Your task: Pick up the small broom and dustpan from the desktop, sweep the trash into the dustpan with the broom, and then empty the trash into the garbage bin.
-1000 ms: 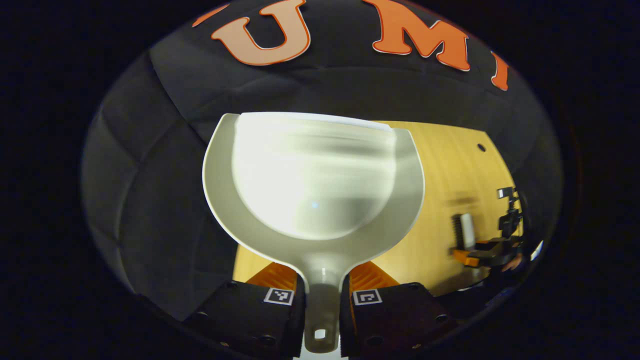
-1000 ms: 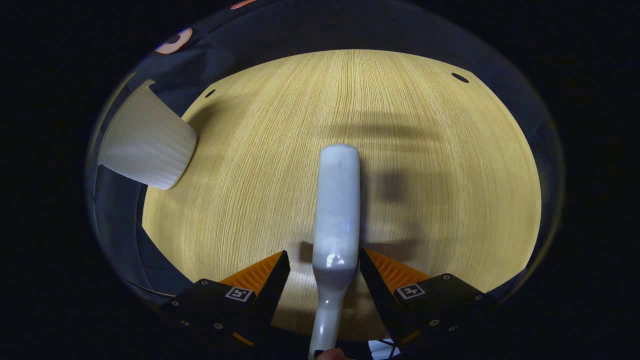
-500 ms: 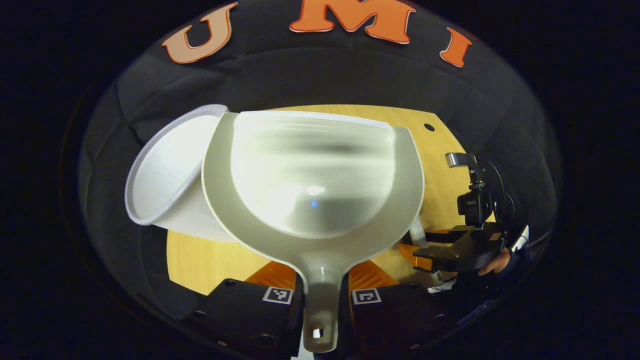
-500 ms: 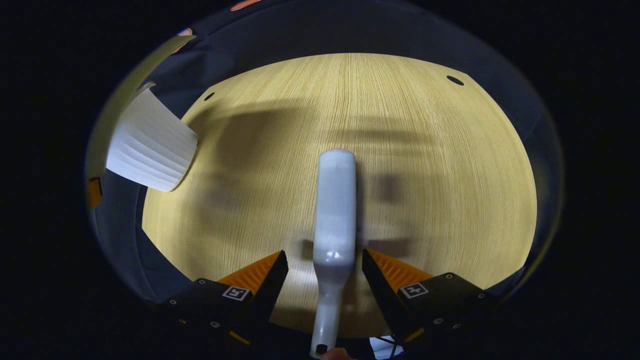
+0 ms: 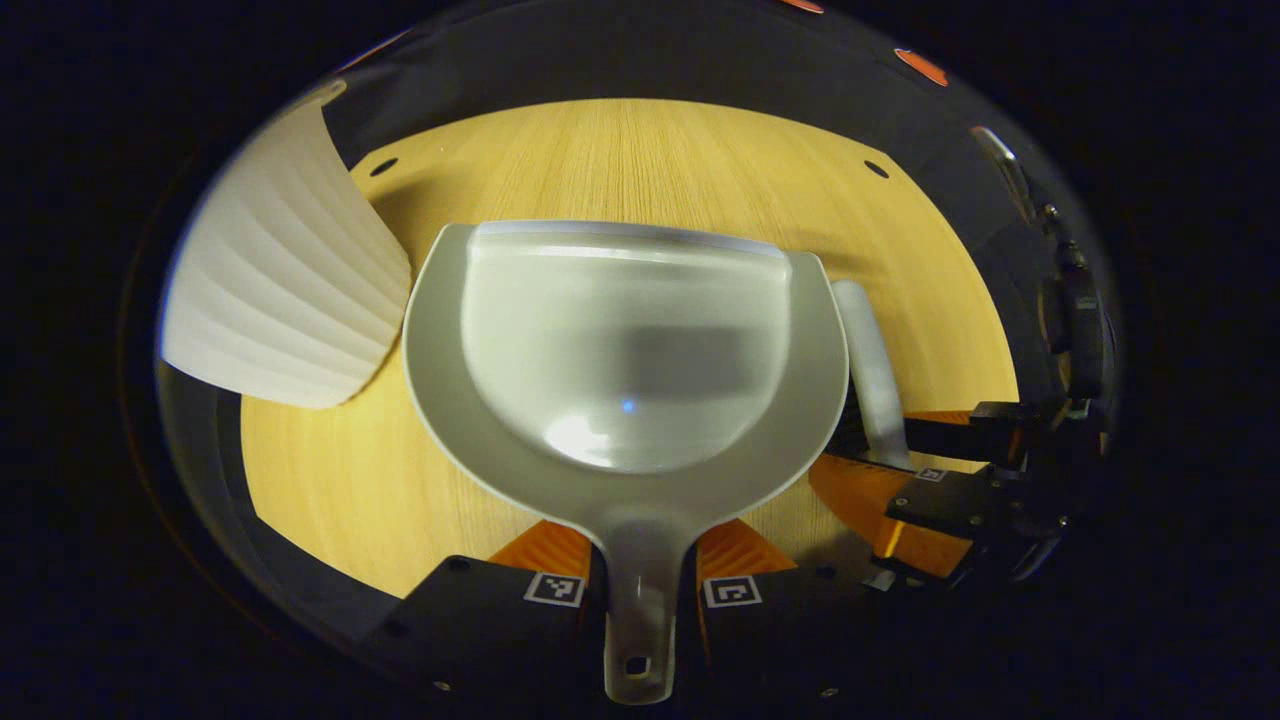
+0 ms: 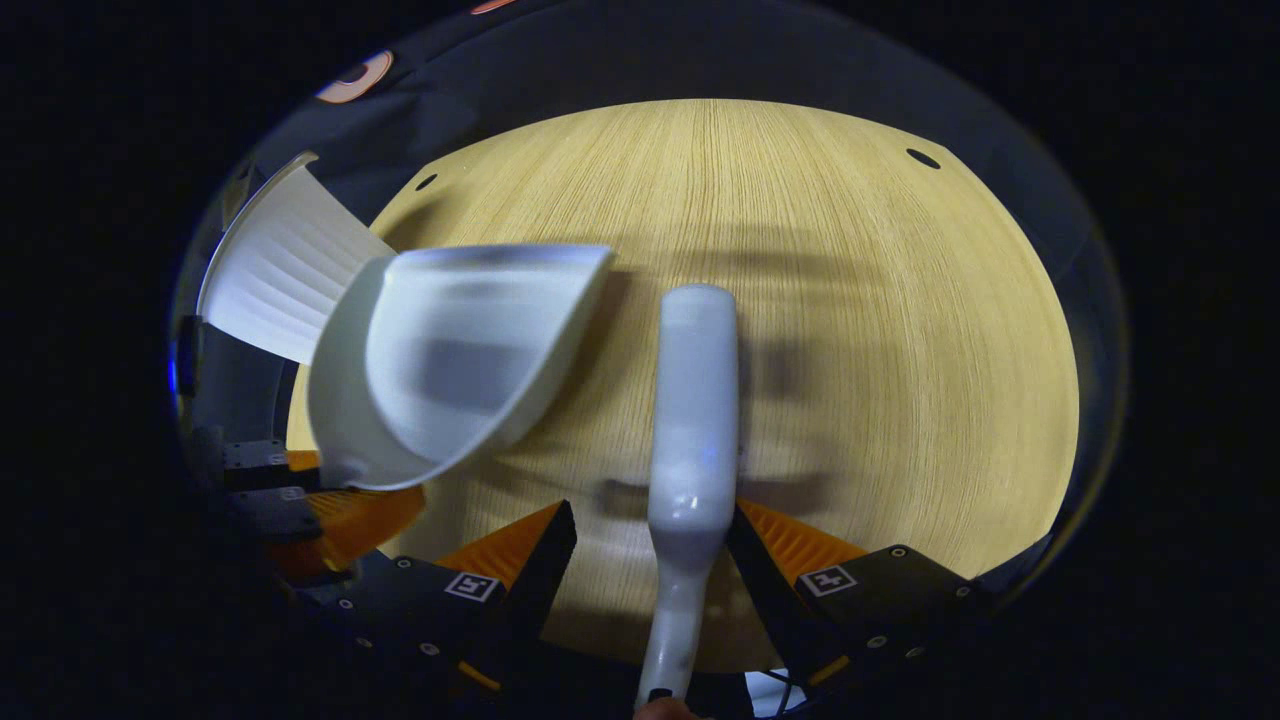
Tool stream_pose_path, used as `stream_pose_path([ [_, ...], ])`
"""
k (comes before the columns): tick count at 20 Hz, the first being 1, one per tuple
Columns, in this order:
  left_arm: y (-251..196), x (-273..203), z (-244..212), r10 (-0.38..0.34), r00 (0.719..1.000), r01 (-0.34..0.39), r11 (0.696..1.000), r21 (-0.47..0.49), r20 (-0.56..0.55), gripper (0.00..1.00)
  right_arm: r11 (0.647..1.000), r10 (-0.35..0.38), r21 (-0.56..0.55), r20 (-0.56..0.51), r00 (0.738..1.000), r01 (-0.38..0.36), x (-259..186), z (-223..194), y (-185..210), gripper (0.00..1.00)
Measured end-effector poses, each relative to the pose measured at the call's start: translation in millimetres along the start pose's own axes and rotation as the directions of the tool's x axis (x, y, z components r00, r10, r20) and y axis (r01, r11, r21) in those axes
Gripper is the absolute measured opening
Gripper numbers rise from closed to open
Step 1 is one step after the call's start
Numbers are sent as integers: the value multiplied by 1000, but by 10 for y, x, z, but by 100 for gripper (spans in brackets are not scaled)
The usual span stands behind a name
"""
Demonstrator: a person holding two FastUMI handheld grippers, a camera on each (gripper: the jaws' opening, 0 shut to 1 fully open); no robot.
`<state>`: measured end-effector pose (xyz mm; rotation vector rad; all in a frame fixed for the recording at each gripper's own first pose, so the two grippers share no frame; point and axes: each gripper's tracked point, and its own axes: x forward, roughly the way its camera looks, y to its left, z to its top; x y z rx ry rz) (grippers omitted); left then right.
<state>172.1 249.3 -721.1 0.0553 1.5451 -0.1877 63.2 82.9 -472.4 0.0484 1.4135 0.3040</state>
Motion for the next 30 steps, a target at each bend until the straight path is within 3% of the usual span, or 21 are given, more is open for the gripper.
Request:
stream_pose_path([
  [4, 16, 145, -31, -51, 997, 50, 999, -22, -51, 29, 1000, 7, 11, -21, 1000, -7, -4, -39, 28, 93],
  [7, 46, 162, -14, -51, 998, 49, 998, -49, -45, 29, 1000, 1, 25, -4, 1000, -1, -11, -21, -22, 93],
  [11, 12, 129, -35, -63, 996, 60, 996, -63, -55, 35, 999, -5, 42, 12, 1000, 5, -42, 7, -71, 93],
  [13, -35, 72, -5, -94, 995, 92, 994, -53, -41, 46, 999, -6, 41, 29, 1000, 4, -75, 44, -71, 93],
  [14, -75, 19, 18, -119, 993, 117, 992, -51, -28, 63, 999, -7, 40, 37, 999, 5, -113, 59, -80, 93],
  [18, -82, -227, 61, -143, 990, 142, 988, -63, -3, 78, 999, -11, 45, 86, 996, 8, -291, 165, -117, 93],
  [21, -99, -493, 238, -160, 983, 167, 983, -77, 89, 78, 997, -21, 72, 164, 986, 9, -523, 336, -146, 93],
  [23, -68, -744, 476, -131, 970, 143, 989, -47, 207, 78, 997, -35, 81, 240, 970, 16, -753, 518, -187, 93],
  [25, 13, -984, 675, -74, 931, 86, 996, -18, 357, 77, 996, -53, 79, 336, 941, 28, -1020, 744, -204, 93],
  [27, 134, -1154, 874, -37, 859, 41, 999, 4, 511, 77, 996, -77, 73, 450, 890, 49, -1337, 1010, -245, 93],
  [30, 20, -1389, 1016, -32, 713, -12, 998, 58, 701, 77, 995, -93, 34, 645, 758, 93, -1930, 1471, -194, 93],
])
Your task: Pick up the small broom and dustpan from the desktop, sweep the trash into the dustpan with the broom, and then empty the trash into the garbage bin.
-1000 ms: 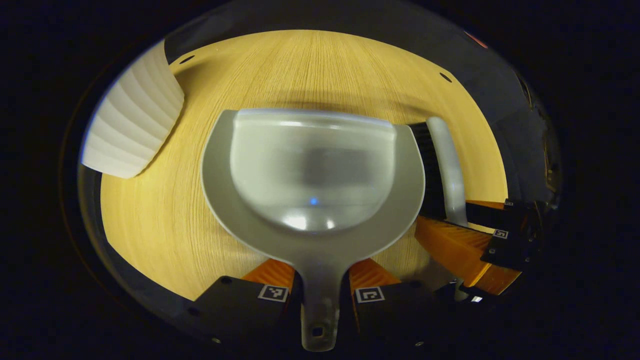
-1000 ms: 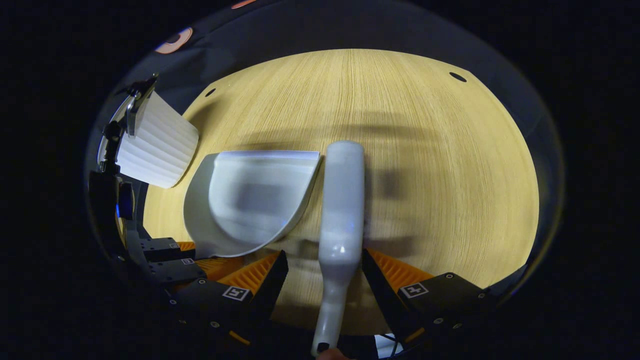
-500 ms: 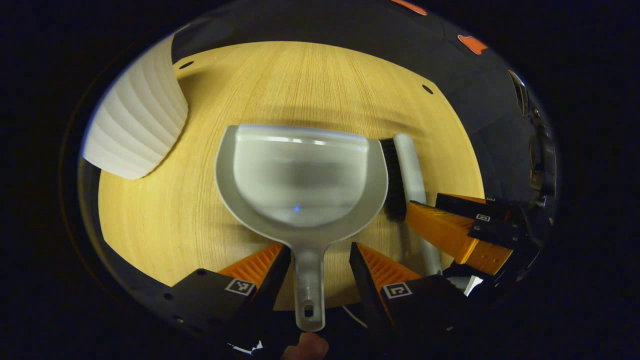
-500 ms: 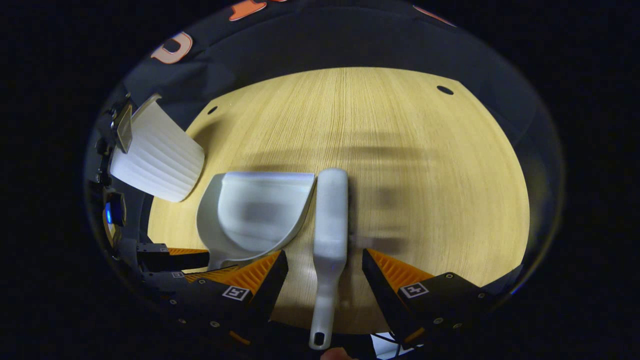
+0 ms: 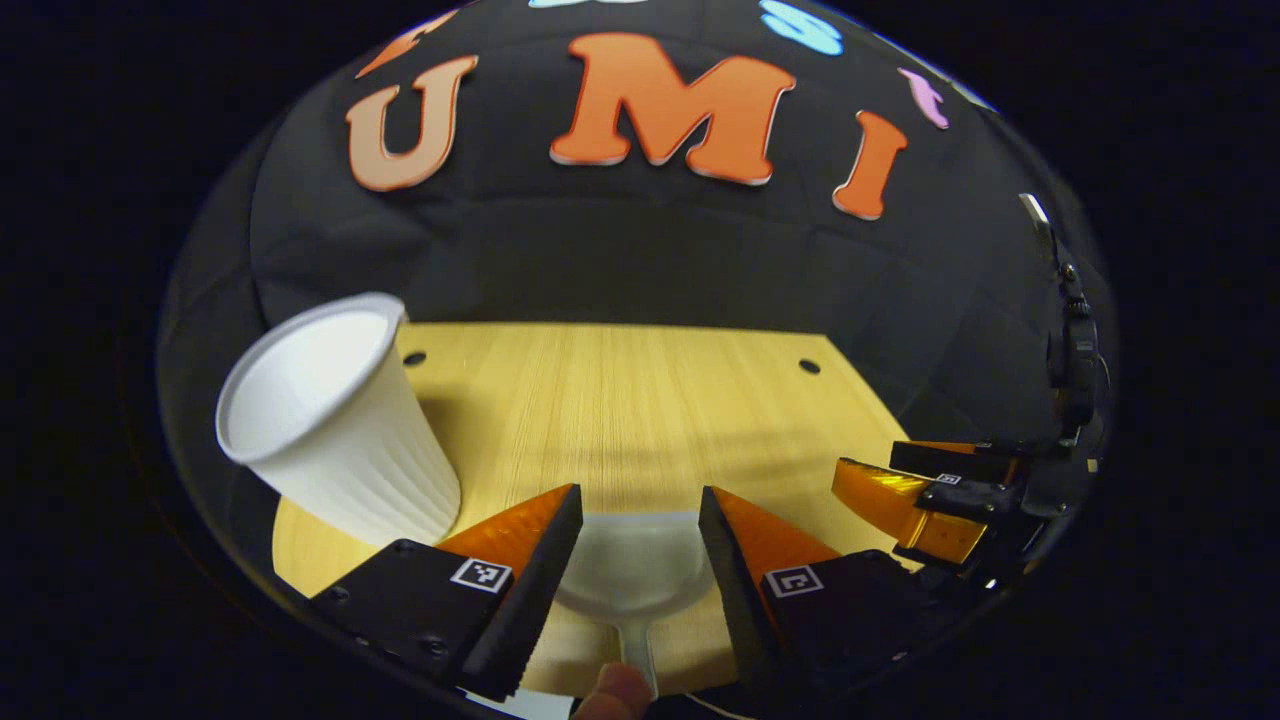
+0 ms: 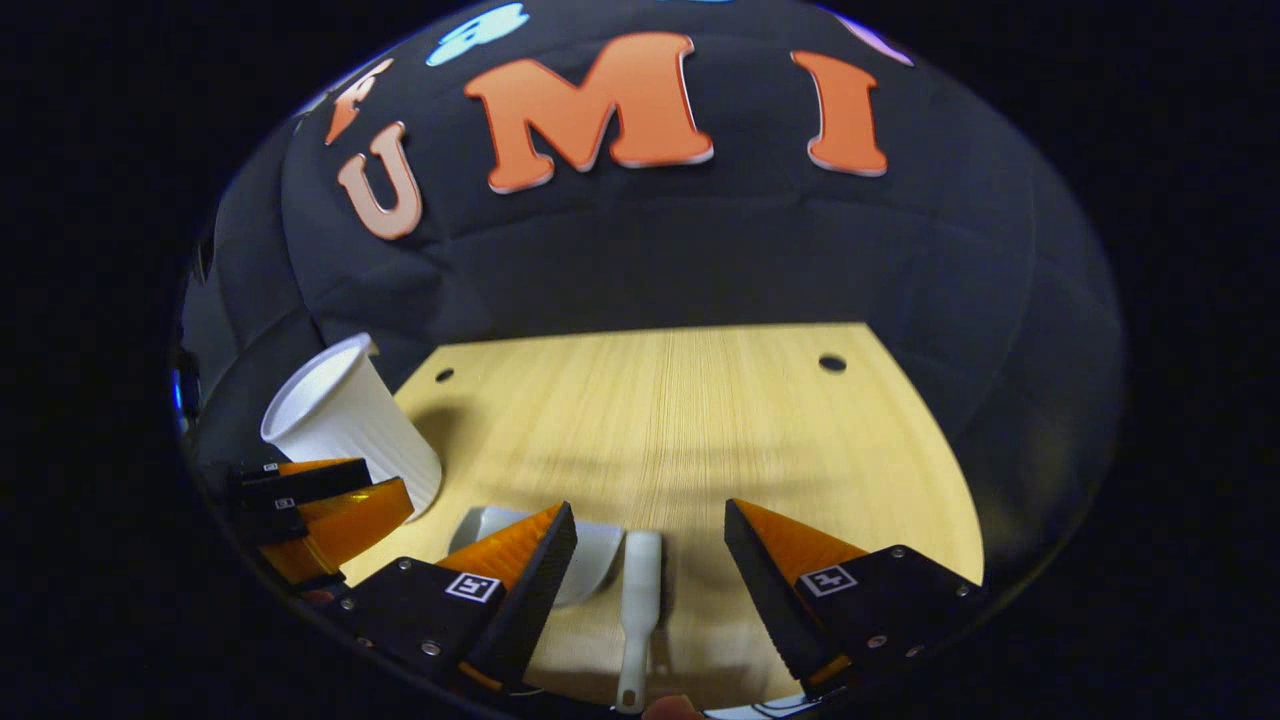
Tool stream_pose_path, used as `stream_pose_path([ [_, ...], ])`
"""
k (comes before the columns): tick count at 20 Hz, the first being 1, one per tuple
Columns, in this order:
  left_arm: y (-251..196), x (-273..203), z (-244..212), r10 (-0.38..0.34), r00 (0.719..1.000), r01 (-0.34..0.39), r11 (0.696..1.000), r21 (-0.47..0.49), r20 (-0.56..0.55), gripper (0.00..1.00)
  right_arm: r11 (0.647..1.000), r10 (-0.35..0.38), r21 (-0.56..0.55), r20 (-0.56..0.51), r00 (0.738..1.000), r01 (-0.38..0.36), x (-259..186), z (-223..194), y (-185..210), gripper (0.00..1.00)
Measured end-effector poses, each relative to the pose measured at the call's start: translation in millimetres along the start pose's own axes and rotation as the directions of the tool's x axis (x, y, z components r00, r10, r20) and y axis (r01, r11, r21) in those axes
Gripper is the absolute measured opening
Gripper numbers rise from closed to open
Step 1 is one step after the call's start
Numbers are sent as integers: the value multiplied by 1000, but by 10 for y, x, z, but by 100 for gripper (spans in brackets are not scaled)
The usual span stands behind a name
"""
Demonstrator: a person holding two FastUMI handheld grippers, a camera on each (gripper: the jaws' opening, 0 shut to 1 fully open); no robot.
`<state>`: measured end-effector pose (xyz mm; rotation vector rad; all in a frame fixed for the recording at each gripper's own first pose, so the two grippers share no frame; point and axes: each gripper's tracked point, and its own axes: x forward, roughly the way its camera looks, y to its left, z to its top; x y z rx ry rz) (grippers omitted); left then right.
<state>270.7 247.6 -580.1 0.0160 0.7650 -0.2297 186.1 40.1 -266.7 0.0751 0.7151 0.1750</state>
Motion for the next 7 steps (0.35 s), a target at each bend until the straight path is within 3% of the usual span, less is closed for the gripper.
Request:
stream_pose_path([
  [2, 75, -32, 127, 43, 987, -50, 998, 43, 157, 77, 999, -14, -32, 145, 989, 19, -141, 351, -15, 93],
  [4, 133, -147, 278, 70, 952, -96, 993, 73, 298, 78, 999, -24, -36, 263, 964, 35, -301, 681, 25, 92],
  [7, 97, -26, 259, 63, 879, -108, 992, 69, 472, 83, 997, -53, -22, 436, 898, 70, -565, 1103, -46, 92],
])
